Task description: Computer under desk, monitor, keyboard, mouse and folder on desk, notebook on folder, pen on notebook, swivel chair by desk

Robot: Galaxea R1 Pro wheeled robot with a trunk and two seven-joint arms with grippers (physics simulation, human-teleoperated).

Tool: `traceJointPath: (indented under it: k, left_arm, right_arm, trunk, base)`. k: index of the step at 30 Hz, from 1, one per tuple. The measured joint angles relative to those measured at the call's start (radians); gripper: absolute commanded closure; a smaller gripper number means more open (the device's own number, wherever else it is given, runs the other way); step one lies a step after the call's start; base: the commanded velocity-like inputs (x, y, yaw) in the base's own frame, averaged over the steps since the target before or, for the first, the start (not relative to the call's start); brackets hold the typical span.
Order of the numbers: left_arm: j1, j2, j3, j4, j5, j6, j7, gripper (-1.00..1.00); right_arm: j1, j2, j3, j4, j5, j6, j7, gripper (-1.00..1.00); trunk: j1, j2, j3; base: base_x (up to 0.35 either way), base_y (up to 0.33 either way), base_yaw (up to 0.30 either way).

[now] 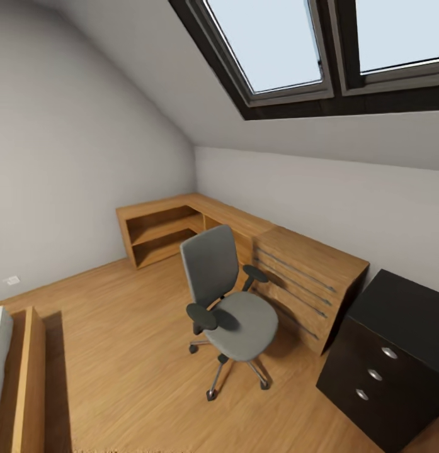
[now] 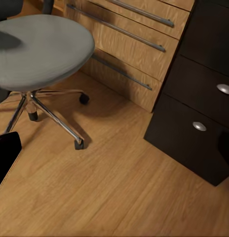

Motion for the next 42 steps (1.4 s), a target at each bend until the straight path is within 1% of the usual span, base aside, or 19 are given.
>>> traceJointPath:
  k: [11, 29, 36, 38, 42]
  left_arm:
    - [0.000, 0.000, -0.002, 0.001, -0.001, 0.001, -0.001, -1.00]
    - [0.000, 0.000, -0.003, 0.003, 0.000, 0.002, -0.001, -1.00]
    - [0.000, 0.000, -0.004, 0.003, -0.002, 0.001, -0.005, -1.00]
    - [0.000, 0.000, -0.009, 0.004, -0.002, 0.001, -0.018, -1.00]
    - [0.000, 0.000, -0.012, 0.004, -0.001, 0.002, -0.024, -1.00]
  right_arm:
    - [0.000, 0.000, 0.000, 0.000, -0.001, 0.000, -0.001, -1.00]
    - [0.000, 0.000, 0.001, 0.000, -0.001, 0.000, -0.001, -1.00]
    - [0.000, 0.000, 0.002, 0.000, 0.001, 0.000, 0.001, -1.00]
    - [0.000, 0.001, 0.004, 0.000, 0.002, 0.000, 0.002, -1.00]
    - [0.000, 0.001, 0.004, 0.000, 0.002, 0.000, 0.002, -1.00]
  trunk:
    - [0.000, 0.000, 0.000]
    - [0.000, 0.000, 0.000]
    - [0.000, 0.000, 0.000]
    - [0.000, 0.000, 0.000]
    - [0.000, 0.000, 0.000]
  base:
    - [0.094, -0.169, 0.285]
    - [0.008, -0.009, 0.285]
    - [0.216, 0.000, 0.286]
    - [0.288, 0.000, 0.286]
    - [0.177, 0.000, 0.286]
